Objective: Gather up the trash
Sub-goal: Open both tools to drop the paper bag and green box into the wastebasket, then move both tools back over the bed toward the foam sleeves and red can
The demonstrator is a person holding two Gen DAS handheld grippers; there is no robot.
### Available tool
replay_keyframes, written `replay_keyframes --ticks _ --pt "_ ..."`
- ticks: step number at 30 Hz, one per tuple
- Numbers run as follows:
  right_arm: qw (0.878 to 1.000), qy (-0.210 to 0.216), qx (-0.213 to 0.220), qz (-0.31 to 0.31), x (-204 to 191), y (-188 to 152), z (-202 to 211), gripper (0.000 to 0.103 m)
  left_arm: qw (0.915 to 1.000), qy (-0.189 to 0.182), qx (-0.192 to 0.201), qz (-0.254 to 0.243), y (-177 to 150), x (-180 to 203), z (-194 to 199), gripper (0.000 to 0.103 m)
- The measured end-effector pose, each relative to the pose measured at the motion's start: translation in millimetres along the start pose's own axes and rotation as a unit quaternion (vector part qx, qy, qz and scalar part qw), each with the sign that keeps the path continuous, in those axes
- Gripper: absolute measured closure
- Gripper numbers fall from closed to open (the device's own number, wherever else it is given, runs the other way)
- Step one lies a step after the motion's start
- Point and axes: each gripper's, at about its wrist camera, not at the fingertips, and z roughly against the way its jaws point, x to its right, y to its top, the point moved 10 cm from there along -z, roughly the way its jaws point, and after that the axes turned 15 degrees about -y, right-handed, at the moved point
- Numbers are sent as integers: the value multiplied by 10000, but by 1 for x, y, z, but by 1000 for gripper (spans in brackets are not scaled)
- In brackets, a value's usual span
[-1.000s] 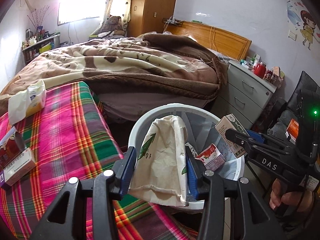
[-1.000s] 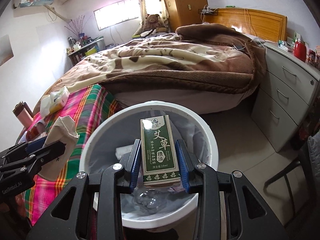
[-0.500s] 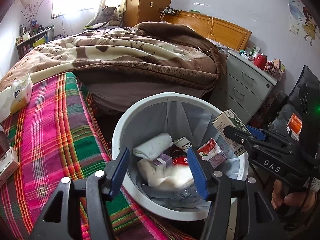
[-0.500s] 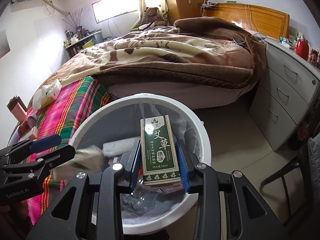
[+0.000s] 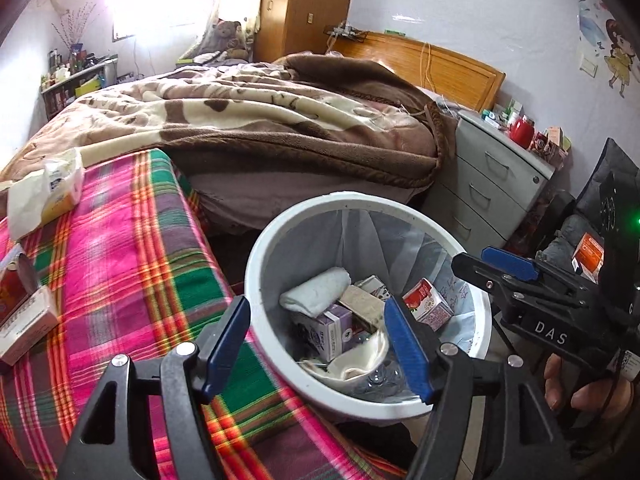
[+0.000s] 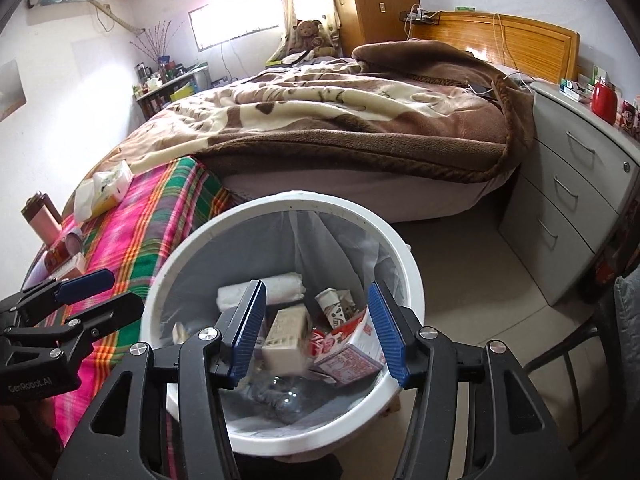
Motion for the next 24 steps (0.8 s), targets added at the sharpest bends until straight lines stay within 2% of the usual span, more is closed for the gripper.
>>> replay_keyframes --ticks 21,24 --pt "9985 277 441 178 -43 8 37 48 9974 369 616 90 -4 -33 73 30" --pt "9979 344 504 230 -53 8 41 47 9957 582 713 34 -6 -42 85 30"
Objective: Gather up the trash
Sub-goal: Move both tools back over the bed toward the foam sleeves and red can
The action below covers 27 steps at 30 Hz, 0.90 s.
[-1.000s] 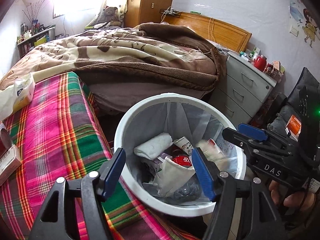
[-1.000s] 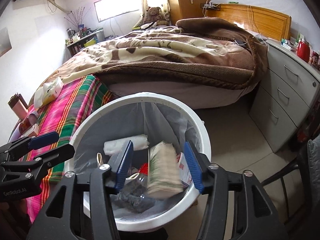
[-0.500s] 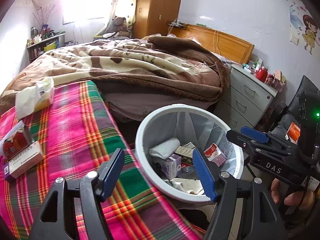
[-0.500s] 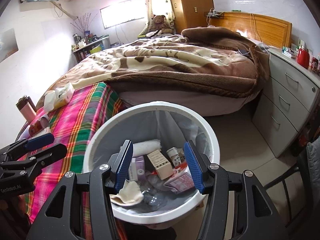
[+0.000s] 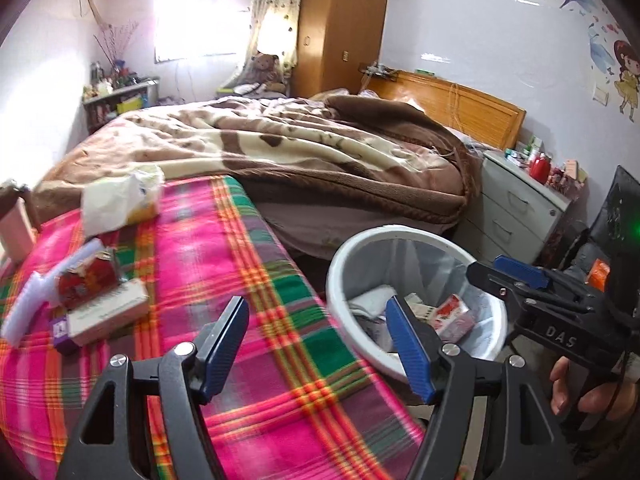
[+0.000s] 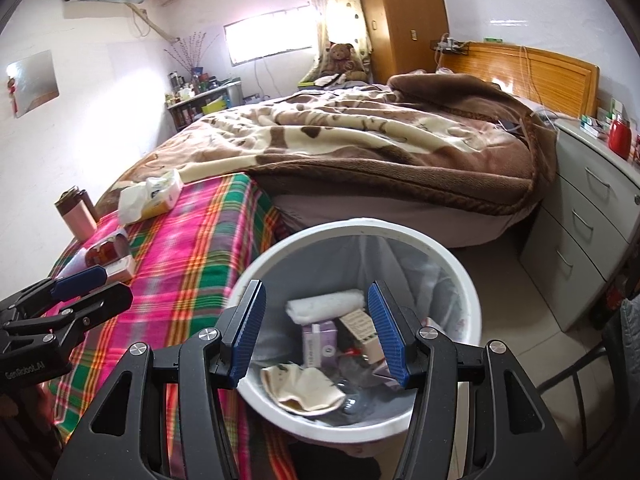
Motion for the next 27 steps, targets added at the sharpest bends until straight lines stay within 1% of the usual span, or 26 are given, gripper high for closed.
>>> replay_keyframes --ticks 3,5,19,27 --pt "9999 107 65 23 -13 1 3 45 10000 44 54 57 -1 -11 9 30" --pt "9998 152 91 38 -20 2 4 44 9998 162 102 72 -1 -20 16 30" --pt "9972 653 174 325 -81 5 10 43 9970 574 336 385 -9 -82 59 29" --pt "9923 1026 171 675 -127 5 8 43 9918 992 428 688 -20 -139 88 28"
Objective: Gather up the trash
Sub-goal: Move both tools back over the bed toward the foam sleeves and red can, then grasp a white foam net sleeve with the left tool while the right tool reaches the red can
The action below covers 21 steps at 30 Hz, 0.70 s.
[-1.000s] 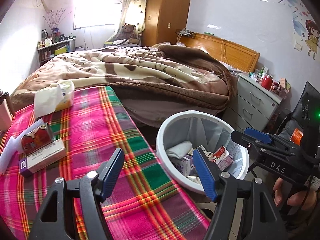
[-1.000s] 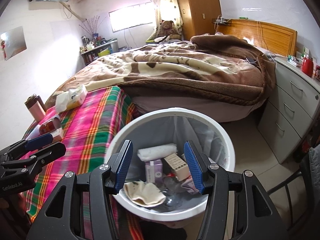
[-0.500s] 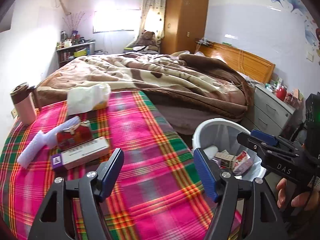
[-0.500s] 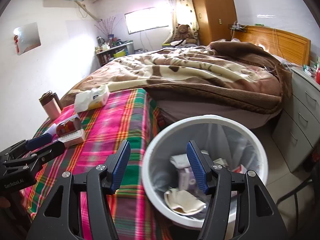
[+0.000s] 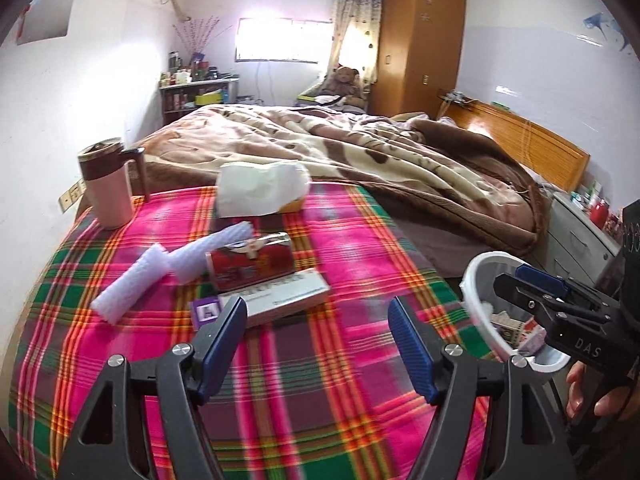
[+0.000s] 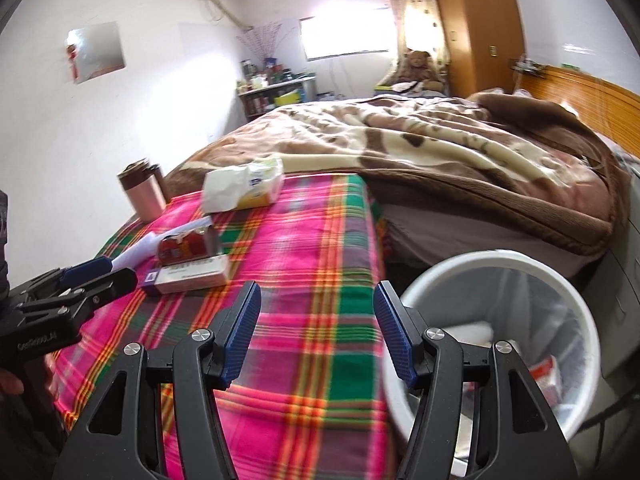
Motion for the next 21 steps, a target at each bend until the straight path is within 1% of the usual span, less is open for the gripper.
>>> replay_keyframes --ticks 7,10,14,18,19,20,21 --pt "9990 336 -147 235 -38 1 -17 43 9992 326 47 235 -1 -49 12 28" --pt "9983 426 -222 332 -51 2 -25 43 9987 372 55 358 0 -70 15 28" --pt "9966 530 -308 551 -73 1 -36 43 9972 597 -15 449 -1 -99 13 28" --pt "9944 661 -378 732 -92 4 -47 42 9958 702 -113 579 -6 -124 10 28" --pt "9937 712 -385 774 -98 5 -49 41 9956 702 -136 606 -7 -129 8 28" --pt "9931 753 -390 812 -103 7 -51 37 9952 718 -155 644 -8 -135 7 28" --pt "9924 783 -389 870 -108 8 -52 35 9947 764 -159 668 -8 -141 7 28"
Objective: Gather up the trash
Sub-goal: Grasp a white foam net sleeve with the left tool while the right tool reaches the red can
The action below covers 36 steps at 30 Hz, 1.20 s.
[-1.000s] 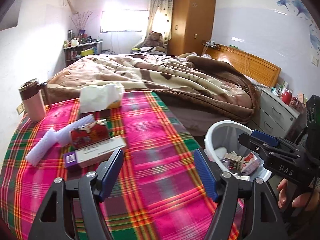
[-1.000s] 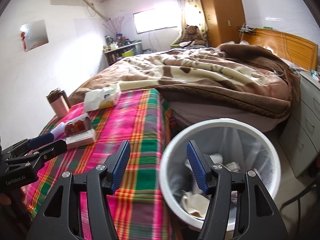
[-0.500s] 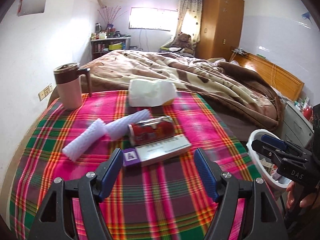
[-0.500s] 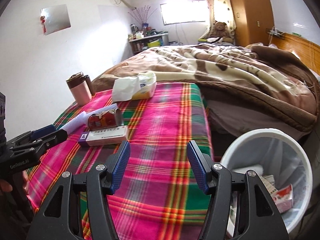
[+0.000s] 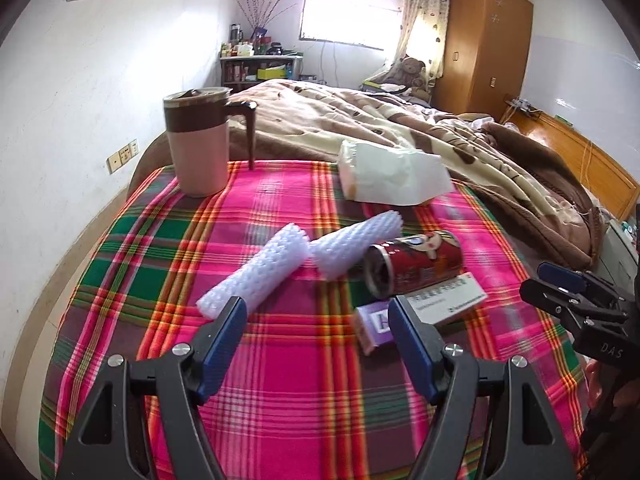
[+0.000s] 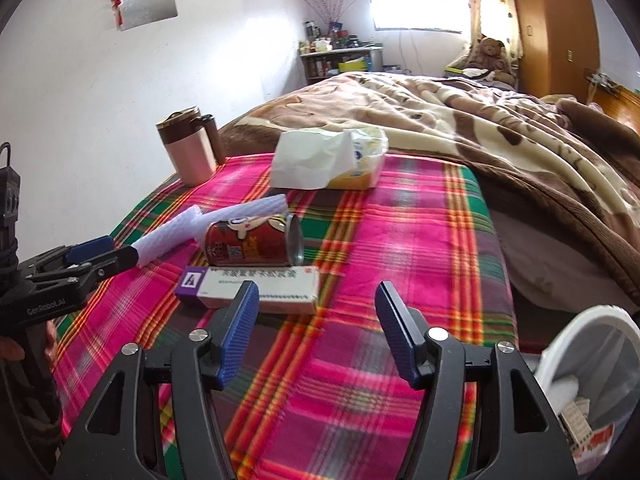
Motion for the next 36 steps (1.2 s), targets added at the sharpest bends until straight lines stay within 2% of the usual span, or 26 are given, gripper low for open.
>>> replay_keyframes --ticks 8,12,17,20,23,29,34,36 --pt "9986 186 173 473 -35 22 -15 34 9997 32 -233 74 3 -29 -18 28" --pt "9975 175 130 675 -45 29 -29 33 9991 85 -397 122 2 -41 -28 28" --pt "9954 312 -1 911 -60 31 -43 33 9990 59 -421 135 7 -50 -36 28" --pt "9910 398 -71 1277 -73 28 -48 27 9987 84 -494 92 8 -55 -42 28" --pt "9844 279 41 1737 -81 27 -50 25 9983 69 -553 145 7 -61 -48 28" --pt "9784 249 28 2050 -83 33 -60 24 9977 70 -653 153 6 -68 -57 28" --pt "9621 102 -68 2723 -91 25 -69 24 9973 28 -718 181 4 -69 -62 28" --pt "9634 129 -80 2678 -91 26 -69 24 9972 49 -727 189 4 -71 -65 28"
